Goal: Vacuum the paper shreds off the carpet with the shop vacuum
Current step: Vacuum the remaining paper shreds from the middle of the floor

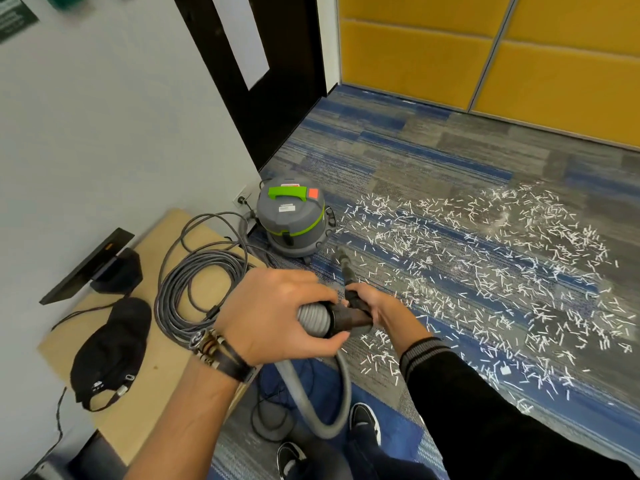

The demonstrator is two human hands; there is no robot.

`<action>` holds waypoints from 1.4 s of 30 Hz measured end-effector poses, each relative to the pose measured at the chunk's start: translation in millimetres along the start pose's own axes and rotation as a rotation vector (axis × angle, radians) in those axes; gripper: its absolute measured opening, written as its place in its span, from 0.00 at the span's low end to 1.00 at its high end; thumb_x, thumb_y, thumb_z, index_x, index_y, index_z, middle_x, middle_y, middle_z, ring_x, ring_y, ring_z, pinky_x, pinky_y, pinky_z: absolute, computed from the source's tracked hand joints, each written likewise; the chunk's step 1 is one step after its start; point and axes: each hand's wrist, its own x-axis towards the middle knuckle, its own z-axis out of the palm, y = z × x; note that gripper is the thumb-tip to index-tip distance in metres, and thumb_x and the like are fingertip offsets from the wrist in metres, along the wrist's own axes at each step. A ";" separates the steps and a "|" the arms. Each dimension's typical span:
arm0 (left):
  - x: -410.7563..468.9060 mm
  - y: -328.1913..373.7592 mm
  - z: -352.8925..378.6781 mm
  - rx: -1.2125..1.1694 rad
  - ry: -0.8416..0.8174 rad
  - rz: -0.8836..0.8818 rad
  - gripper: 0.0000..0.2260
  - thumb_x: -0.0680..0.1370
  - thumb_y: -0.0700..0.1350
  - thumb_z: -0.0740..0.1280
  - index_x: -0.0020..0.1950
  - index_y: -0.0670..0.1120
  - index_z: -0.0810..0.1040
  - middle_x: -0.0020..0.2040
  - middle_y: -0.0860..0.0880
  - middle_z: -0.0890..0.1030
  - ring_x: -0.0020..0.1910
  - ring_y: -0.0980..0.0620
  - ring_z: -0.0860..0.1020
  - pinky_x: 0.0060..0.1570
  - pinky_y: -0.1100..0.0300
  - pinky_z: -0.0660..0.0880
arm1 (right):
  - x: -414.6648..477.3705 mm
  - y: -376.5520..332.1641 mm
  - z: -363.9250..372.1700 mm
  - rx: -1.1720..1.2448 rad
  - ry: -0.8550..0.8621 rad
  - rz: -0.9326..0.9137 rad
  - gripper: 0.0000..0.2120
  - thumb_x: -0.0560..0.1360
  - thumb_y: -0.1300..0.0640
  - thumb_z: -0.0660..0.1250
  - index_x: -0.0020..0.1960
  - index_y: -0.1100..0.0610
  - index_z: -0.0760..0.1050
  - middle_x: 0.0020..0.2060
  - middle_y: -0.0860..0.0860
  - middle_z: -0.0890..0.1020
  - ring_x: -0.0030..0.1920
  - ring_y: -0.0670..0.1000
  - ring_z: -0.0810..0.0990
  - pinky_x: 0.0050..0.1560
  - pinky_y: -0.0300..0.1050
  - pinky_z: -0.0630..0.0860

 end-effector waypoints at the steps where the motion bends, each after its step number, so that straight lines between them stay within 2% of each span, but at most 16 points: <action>1: -0.4 0.5 -2.0 -0.001 0.003 0.011 0.15 0.69 0.64 0.74 0.48 0.56 0.87 0.38 0.58 0.83 0.37 0.58 0.80 0.33 0.58 0.78 | 2.3 3.6 8.7 -0.034 -0.031 -0.004 0.08 0.81 0.54 0.60 0.51 0.60 0.68 0.31 0.57 0.78 0.24 0.52 0.78 0.26 0.39 0.77; 3: 1.4 1.5 -5.1 -0.016 0.014 0.021 0.16 0.69 0.64 0.75 0.49 0.55 0.88 0.38 0.57 0.83 0.37 0.59 0.81 0.34 0.58 0.78 | 14.9 14.7 18.4 -0.094 -0.066 -0.014 0.16 0.77 0.52 0.65 0.59 0.62 0.73 0.44 0.60 0.82 0.38 0.57 0.82 0.40 0.47 0.82; 4: 2.7 1.3 -6.7 -0.041 0.018 0.016 0.16 0.69 0.63 0.76 0.49 0.56 0.88 0.39 0.57 0.84 0.37 0.59 0.81 0.36 0.58 0.79 | 35.4 21.5 14.3 -0.100 -0.065 -0.033 0.22 0.75 0.52 0.66 0.65 0.62 0.73 0.50 0.61 0.82 0.46 0.59 0.82 0.47 0.52 0.81; 5: 3.2 0.9 -8.0 -0.069 0.020 0.011 0.16 0.68 0.63 0.77 0.49 0.56 0.88 0.39 0.58 0.83 0.38 0.60 0.80 0.37 0.59 0.79 | 50.1 28.3 9.4 -0.080 -0.068 -0.041 0.27 0.74 0.51 0.67 0.69 0.63 0.71 0.52 0.61 0.81 0.49 0.60 0.81 0.49 0.54 0.80; 7: 3.4 1.8 -8.1 -0.108 0.026 0.010 0.16 0.67 0.62 0.79 0.49 0.55 0.88 0.39 0.58 0.83 0.37 0.61 0.80 0.38 0.62 0.77 | 30.0 29.1 8.5 -0.056 -0.039 -0.034 0.24 0.76 0.53 0.65 0.68 0.64 0.69 0.48 0.62 0.80 0.42 0.59 0.81 0.42 0.50 0.80; 9: 2.2 7.5 -3.7 -0.157 0.011 0.026 0.16 0.66 0.62 0.80 0.48 0.54 0.88 0.39 0.57 0.83 0.37 0.60 0.79 0.38 0.61 0.77 | -5.9 28.9 6.9 -0.010 -0.010 -0.047 0.15 0.79 0.54 0.62 0.60 0.63 0.70 0.40 0.60 0.78 0.33 0.56 0.79 0.32 0.43 0.79; 12: 2.4 18.9 3.5 -0.202 -0.022 0.062 0.16 0.66 0.63 0.78 0.47 0.54 0.87 0.38 0.57 0.81 0.35 0.58 0.79 0.36 0.59 0.77 | -13.3 40.9 -9.6 0.081 0.041 -0.058 0.15 0.79 0.54 0.62 0.60 0.61 0.65 0.39 0.60 0.75 0.34 0.55 0.77 0.32 0.43 0.78; 15: -0.7 20.2 1.1 -0.247 -0.020 0.057 0.16 0.66 0.62 0.79 0.47 0.54 0.87 0.38 0.57 0.81 0.36 0.60 0.78 0.37 0.61 0.76 | -16.5 46.4 -14.9 0.091 0.065 -0.064 0.13 0.80 0.55 0.60 0.60 0.60 0.63 0.37 0.60 0.74 0.33 0.55 0.76 0.30 0.42 0.77; 20: -19.0 0.4 -18.8 -0.244 0.095 -0.053 0.14 0.67 0.58 0.81 0.48 0.54 0.87 0.40 0.57 0.83 0.39 0.60 0.81 0.40 0.57 0.79 | -31.2 21.6 -7.2 0.033 0.027 -0.044 0.09 0.80 0.52 0.61 0.49 0.58 0.68 0.27 0.55 0.77 0.22 0.52 0.76 0.25 0.39 0.75; 25: -22.0 -8.0 -26.6 -0.194 0.110 -0.107 0.14 0.68 0.59 0.79 0.49 0.54 0.88 0.41 0.58 0.84 0.40 0.60 0.81 0.42 0.58 0.79 | -27.0 -10.7 -3.3 0.036 0.085 -0.110 0.09 0.81 0.52 0.61 0.49 0.58 0.67 0.27 0.55 0.76 0.24 0.52 0.75 0.27 0.42 0.77; 29: -30.3 -10.5 -10.6 -0.195 0.051 -0.162 0.13 0.69 0.59 0.79 0.48 0.55 0.87 0.40 0.60 0.83 0.39 0.63 0.79 0.42 0.61 0.79 | -12.4 2.3 -6.4 -0.028 0.112 -0.054 0.08 0.81 0.53 0.60 0.52 0.58 0.66 0.27 0.55 0.77 0.24 0.52 0.76 0.27 0.42 0.76; 31: -36.6 -11.4 -10.4 -0.224 0.043 -0.182 0.13 0.68 0.59 0.79 0.48 0.55 0.87 0.39 0.58 0.83 0.38 0.60 0.81 0.40 0.58 0.79 | -7.6 16.2 -1.1 -0.033 0.101 -0.039 0.07 0.81 0.54 0.59 0.49 0.58 0.67 0.27 0.55 0.77 0.23 0.52 0.76 0.26 0.41 0.76; 35: -42.7 -3.4 -24.5 -0.216 0.024 -0.129 0.13 0.67 0.59 0.80 0.47 0.55 0.88 0.38 0.57 0.83 0.36 0.59 0.80 0.38 0.56 0.78 | -15.7 39.0 23.5 -0.005 0.010 -0.009 0.10 0.82 0.53 0.57 0.47 0.59 0.68 0.28 0.55 0.76 0.23 0.51 0.75 0.26 0.38 0.75; 38: -44.0 3.9 -37.8 -0.258 0.000 -0.078 0.14 0.66 0.58 0.81 0.47 0.54 0.88 0.38 0.58 0.83 0.36 0.60 0.80 0.37 0.56 0.78 | -29.0 64.2 36.4 0.078 -0.056 0.003 0.11 0.82 0.53 0.56 0.52 0.61 0.69 0.34 0.58 0.76 0.27 0.53 0.76 0.28 0.38 0.75; 40: -46.7 7.7 -43.2 -0.328 -0.003 -0.055 0.13 0.65 0.55 0.83 0.46 0.52 0.89 0.39 0.59 0.84 0.37 0.61 0.81 0.39 0.57 0.78 | -32.1 79.7 38.3 0.120 -0.082 0.004 0.11 0.82 0.52 0.57 0.55 0.60 0.69 0.36 0.59 0.76 0.31 0.55 0.76 0.31 0.41 0.76; 42: -52.1 13.9 -45.2 -0.370 0.001 -0.026 0.13 0.65 0.52 0.85 0.45 0.50 0.89 0.40 0.60 0.84 0.38 0.61 0.82 0.41 0.62 0.77 | -39.6 93.0 34.6 0.135 -0.080 0.010 0.12 0.81 0.51 0.57 0.53 0.60 0.71 0.37 0.58 0.76 0.33 0.55 0.76 0.32 0.42 0.76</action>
